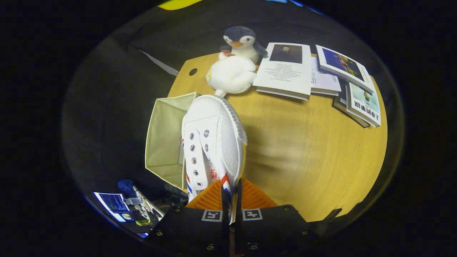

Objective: Open the storage box then place both shoes into the box .Put the left shoe in first, then the right shoe, with the right side of both shoes facing outward in a uniform manner.

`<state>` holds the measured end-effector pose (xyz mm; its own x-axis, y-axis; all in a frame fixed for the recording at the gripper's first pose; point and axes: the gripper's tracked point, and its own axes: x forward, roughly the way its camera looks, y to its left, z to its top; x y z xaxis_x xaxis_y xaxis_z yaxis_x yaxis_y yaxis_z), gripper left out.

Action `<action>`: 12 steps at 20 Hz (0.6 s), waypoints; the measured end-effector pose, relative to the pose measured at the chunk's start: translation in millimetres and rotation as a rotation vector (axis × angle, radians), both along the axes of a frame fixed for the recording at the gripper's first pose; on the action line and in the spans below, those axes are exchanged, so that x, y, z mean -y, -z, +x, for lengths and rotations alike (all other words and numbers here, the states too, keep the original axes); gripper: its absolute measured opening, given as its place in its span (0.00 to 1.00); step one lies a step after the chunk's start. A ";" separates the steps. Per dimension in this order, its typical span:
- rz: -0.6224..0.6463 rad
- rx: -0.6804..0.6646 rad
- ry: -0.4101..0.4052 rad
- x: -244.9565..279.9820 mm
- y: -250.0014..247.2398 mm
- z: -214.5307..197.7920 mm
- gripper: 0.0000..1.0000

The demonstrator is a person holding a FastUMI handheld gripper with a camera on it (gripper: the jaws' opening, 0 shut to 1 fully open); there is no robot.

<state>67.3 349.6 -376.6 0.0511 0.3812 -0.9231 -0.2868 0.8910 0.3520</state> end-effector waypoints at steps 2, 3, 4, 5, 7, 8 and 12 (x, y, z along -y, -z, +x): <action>0.008 0.005 -0.031 -21.1 -6.0 3.1 0.06; 0.010 0.005 -0.044 -30.8 -9.0 4.1 0.06; 0.014 0.007 -0.055 -40.6 -10.5 5.3 0.06; 0.017 0.010 -0.068 -50.5 -12.4 7.8 0.06; 0.026 0.010 -0.088 -70.9 -15.1 10.8 0.06; 0.032 0.009 -0.099 -81.3 -16.2 12.4 0.06; 0.022 0.018 -0.139 -113.8 -16.9 16.4 0.06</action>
<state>83.8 463.4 -359.8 0.0129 0.4057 -0.9139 -0.4131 0.8345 0.3646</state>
